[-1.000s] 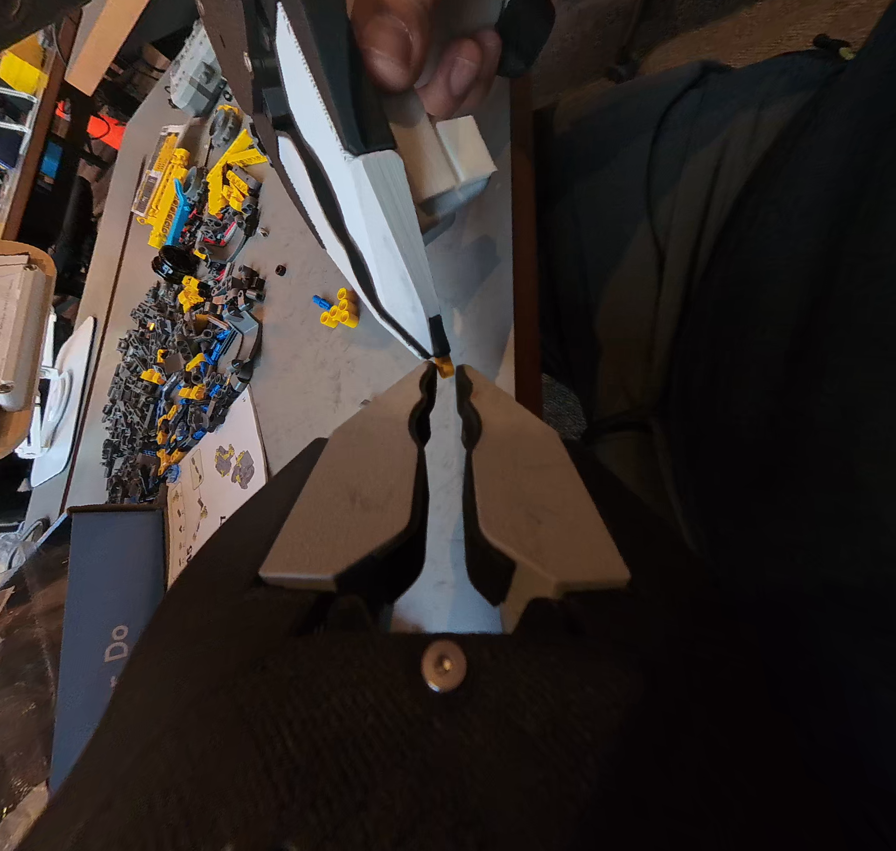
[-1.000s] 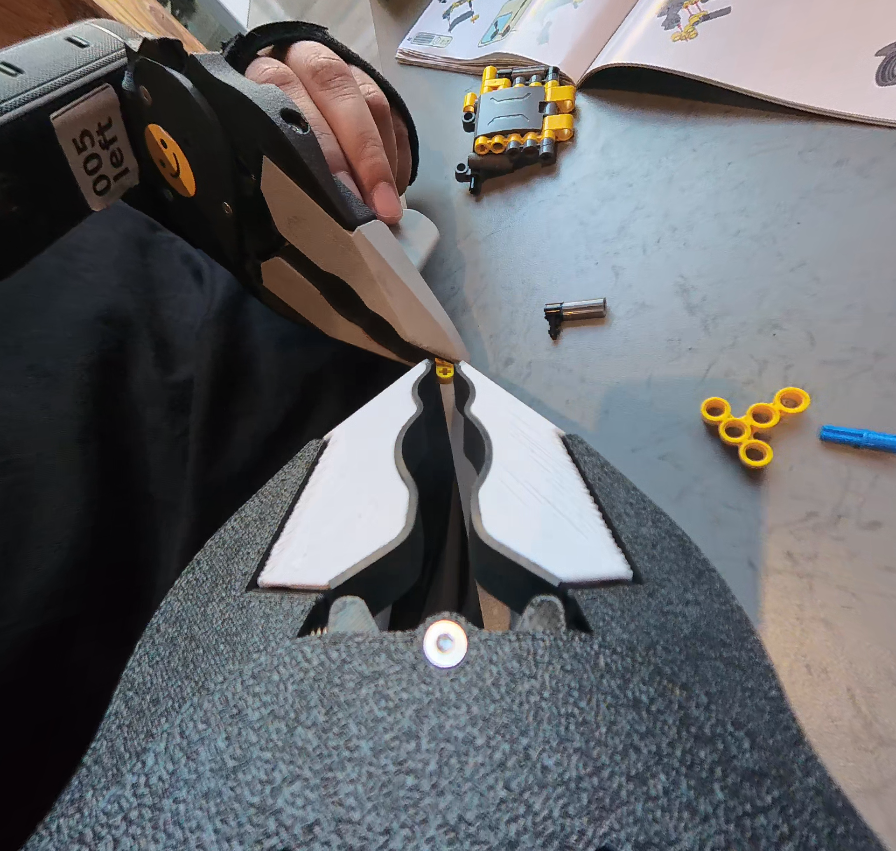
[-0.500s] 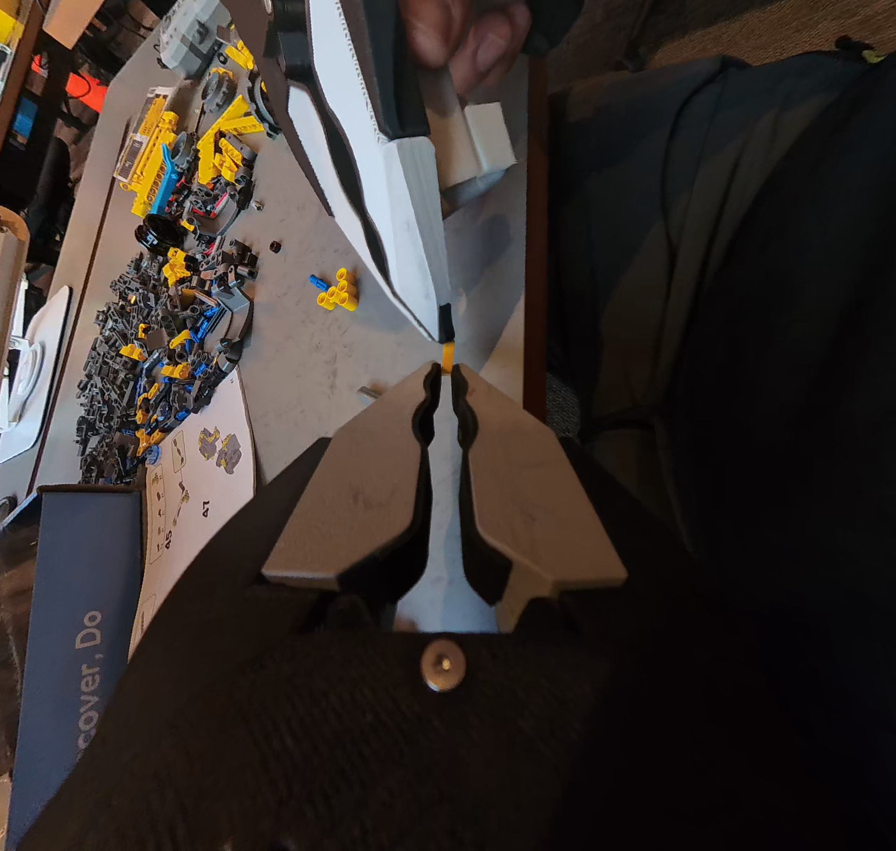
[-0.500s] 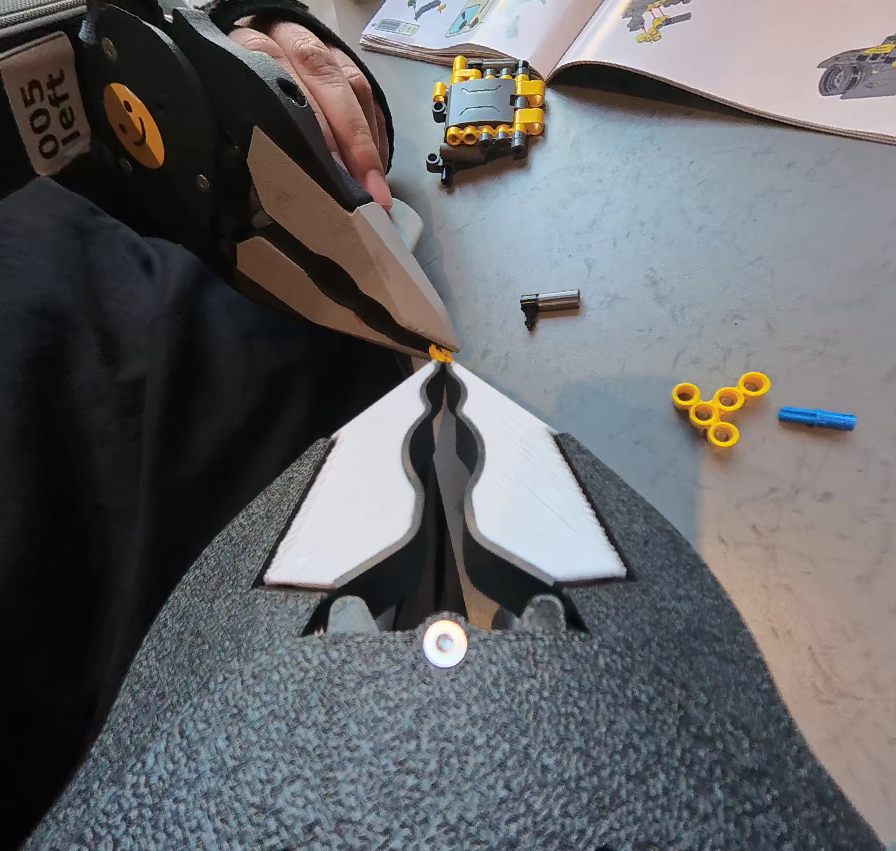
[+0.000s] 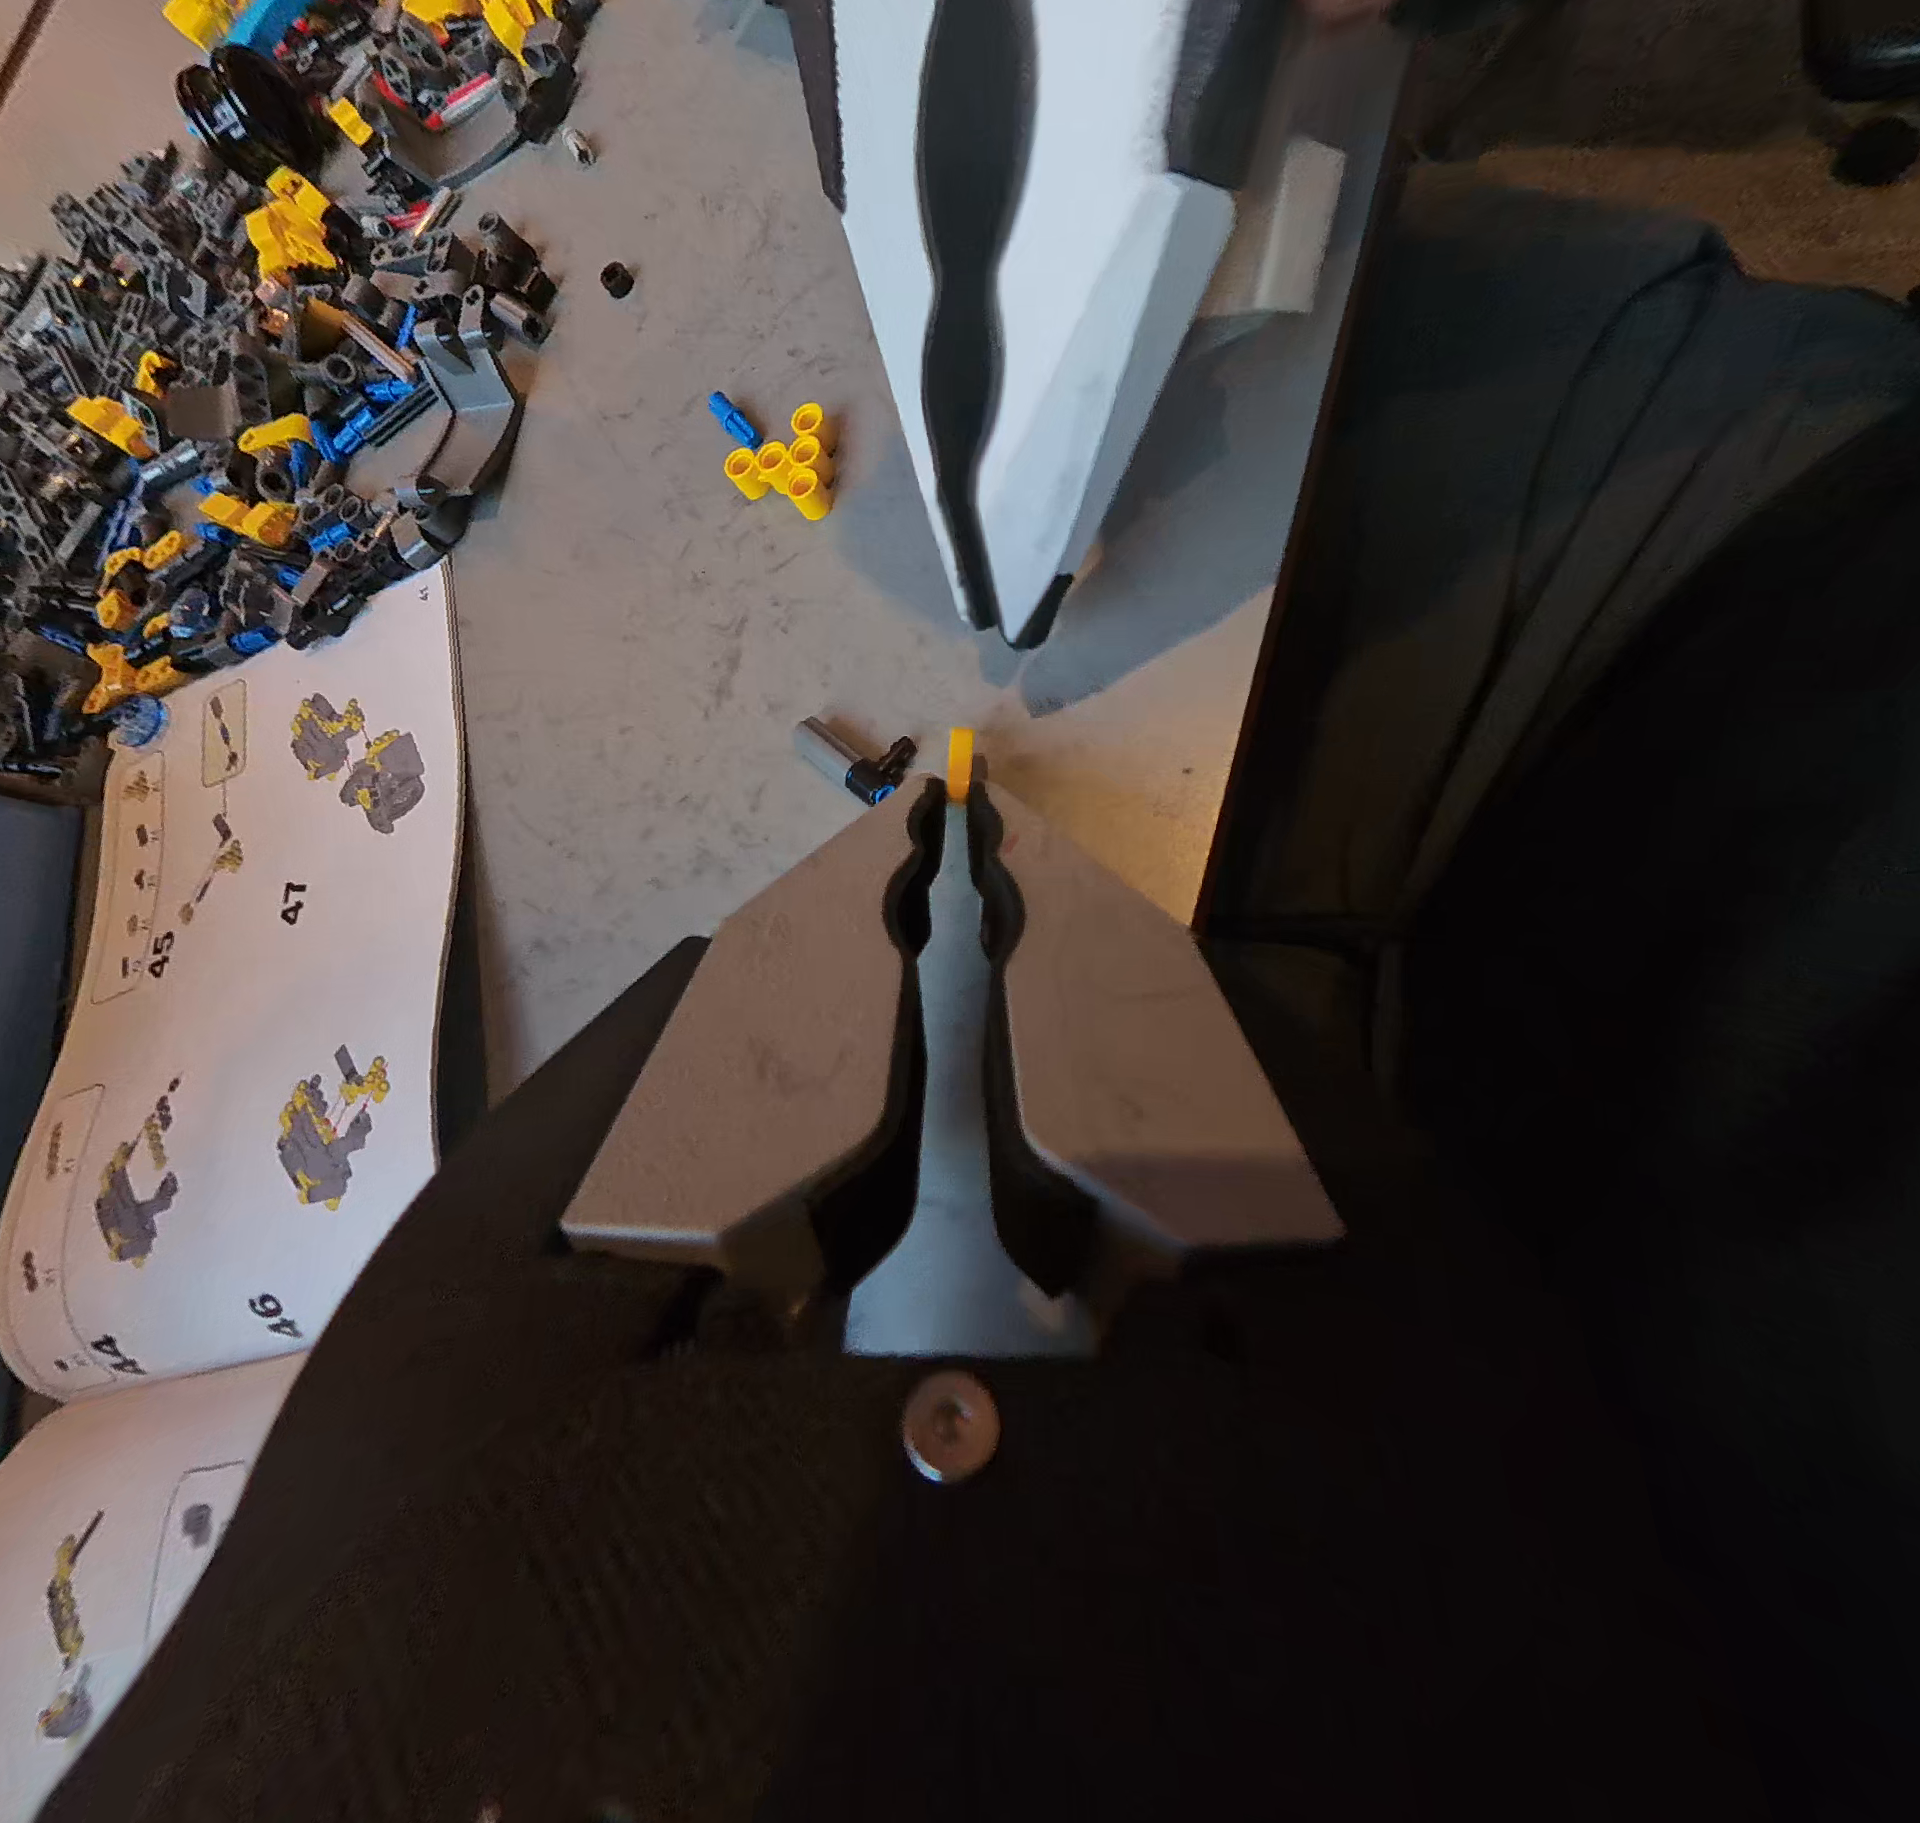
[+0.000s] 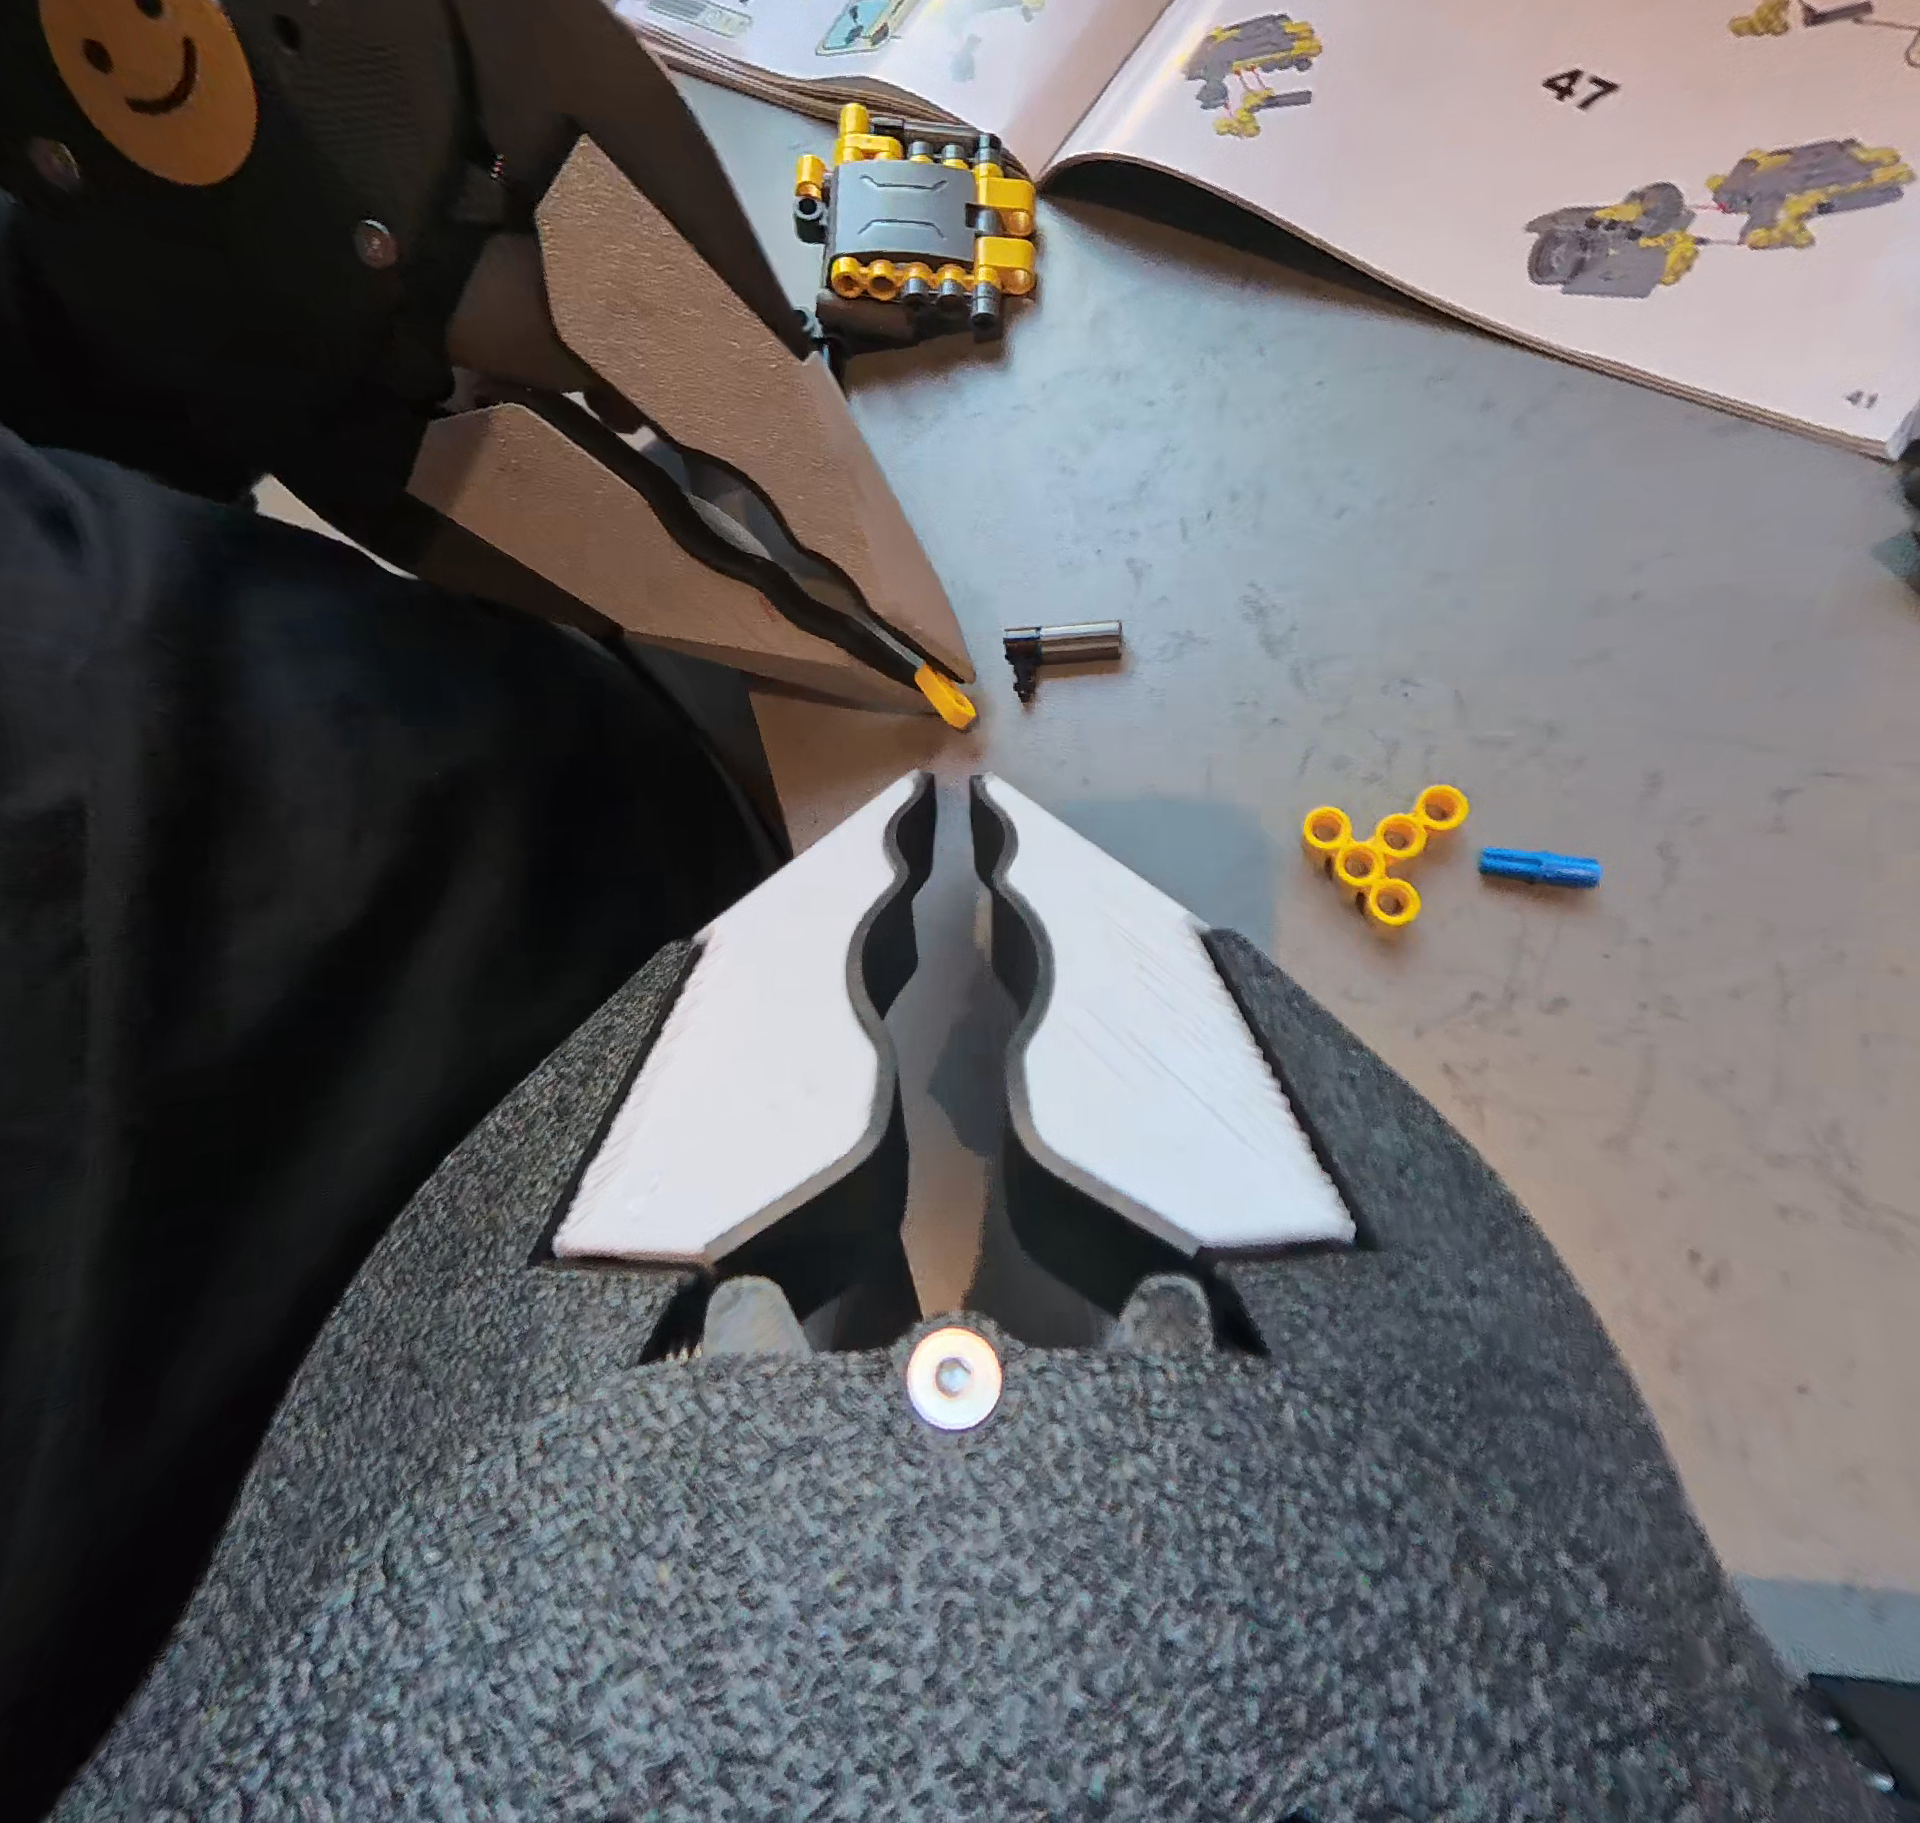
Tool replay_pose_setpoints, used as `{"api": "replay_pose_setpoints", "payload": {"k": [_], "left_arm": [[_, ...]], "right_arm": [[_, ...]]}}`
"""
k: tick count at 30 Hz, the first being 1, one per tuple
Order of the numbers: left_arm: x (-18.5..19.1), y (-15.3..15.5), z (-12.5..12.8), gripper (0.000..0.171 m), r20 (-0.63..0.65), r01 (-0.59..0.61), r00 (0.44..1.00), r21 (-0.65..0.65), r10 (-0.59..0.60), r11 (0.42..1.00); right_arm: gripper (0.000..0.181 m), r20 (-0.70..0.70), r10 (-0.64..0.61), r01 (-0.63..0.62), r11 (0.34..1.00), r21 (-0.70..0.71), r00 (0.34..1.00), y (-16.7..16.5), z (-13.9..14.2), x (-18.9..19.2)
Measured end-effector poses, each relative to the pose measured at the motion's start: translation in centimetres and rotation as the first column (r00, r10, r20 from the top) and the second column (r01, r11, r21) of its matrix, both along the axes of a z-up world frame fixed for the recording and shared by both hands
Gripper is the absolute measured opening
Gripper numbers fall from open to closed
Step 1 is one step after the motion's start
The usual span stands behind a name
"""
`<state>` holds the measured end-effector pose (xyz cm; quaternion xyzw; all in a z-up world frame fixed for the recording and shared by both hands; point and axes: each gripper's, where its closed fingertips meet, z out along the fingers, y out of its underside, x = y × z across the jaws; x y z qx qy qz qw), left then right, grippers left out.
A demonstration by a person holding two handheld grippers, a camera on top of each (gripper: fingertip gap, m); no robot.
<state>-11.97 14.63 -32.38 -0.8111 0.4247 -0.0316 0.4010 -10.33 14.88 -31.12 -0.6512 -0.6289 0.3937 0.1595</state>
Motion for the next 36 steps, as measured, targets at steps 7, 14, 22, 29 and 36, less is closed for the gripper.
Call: {"api": "replay_pose_setpoints", "payload": {"k": [7,14,22,29,36], "left_arm": [[0.8,-0.1,-0.1,0.001,0.11,-0.083,0.99,-0.089,0.093,0.993],[0.8,0.1,-0.1,0.001,0.169,-0.111,0.977,-0.124,0.131,0.986],[0.8,0.2,-0.1,0.001,0.189,-0.114,0.973,-0.12,0.135,0.986],[0.8,0.2,0.0,0.0,0.195,-0.117,0.971,-0.112,0.137,0.987],[0.6,0.4,-0.1,0.001,0.204,-0.141,0.965,-0.118,0.163,0.983]], "right_arm": [[0.009,0.021,0.006,-0.01,0.983,0.184,1.0,0.2,-0.4,-0.1],[0.009,0.03,0.007,-0.014,0.966,0.259,1.0,0.0,-1.0,-0.4],[0.008,0.022,0.005,-0.01,0.971,0.237,1.0,-0.3,-1.4,-0.9],[0.008,0.014,0.002,-0.006,0.973,0.232,1.0,-0.2,-1.3,-1.0],[0.007,0.018,-0.006,0.002,0.972,0.234,1.0,0.1,-1.2,-0.6]]}}
